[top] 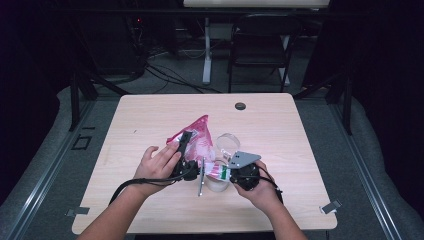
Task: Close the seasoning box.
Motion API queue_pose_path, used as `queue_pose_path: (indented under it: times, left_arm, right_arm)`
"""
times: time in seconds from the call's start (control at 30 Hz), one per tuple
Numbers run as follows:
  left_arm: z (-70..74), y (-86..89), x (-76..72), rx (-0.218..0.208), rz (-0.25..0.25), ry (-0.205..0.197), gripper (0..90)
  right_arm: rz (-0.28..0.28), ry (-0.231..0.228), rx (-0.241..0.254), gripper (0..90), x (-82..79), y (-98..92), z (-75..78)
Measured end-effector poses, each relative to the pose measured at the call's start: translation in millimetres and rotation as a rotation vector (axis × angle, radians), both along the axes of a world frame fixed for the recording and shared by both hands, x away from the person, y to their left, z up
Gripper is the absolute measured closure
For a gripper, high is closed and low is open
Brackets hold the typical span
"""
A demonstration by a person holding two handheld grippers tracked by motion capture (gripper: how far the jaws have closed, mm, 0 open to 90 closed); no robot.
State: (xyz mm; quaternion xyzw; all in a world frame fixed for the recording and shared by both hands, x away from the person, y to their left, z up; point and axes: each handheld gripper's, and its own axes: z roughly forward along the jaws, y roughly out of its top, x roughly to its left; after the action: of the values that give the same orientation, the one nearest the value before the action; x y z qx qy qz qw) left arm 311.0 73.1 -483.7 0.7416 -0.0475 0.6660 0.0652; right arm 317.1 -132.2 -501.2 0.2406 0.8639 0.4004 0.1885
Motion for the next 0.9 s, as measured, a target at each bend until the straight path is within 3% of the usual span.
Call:
queue_pose_path:
  times: [0.77,0.9]
  left_arm:
    - [3.8,-3.7,-1.1,-0.002,-0.024,-0.018,66.1]
    - [4.1,-4.5,-1.8,-0.004,-0.014,-0.006,66.1]
  right_arm:
    - [-0.007,-0.002,-0.003,90.0,0.5,-2.2,0.6]
    - [-0.008,-0.004,-0.002,90.0,0.3,-2.9,0.7]
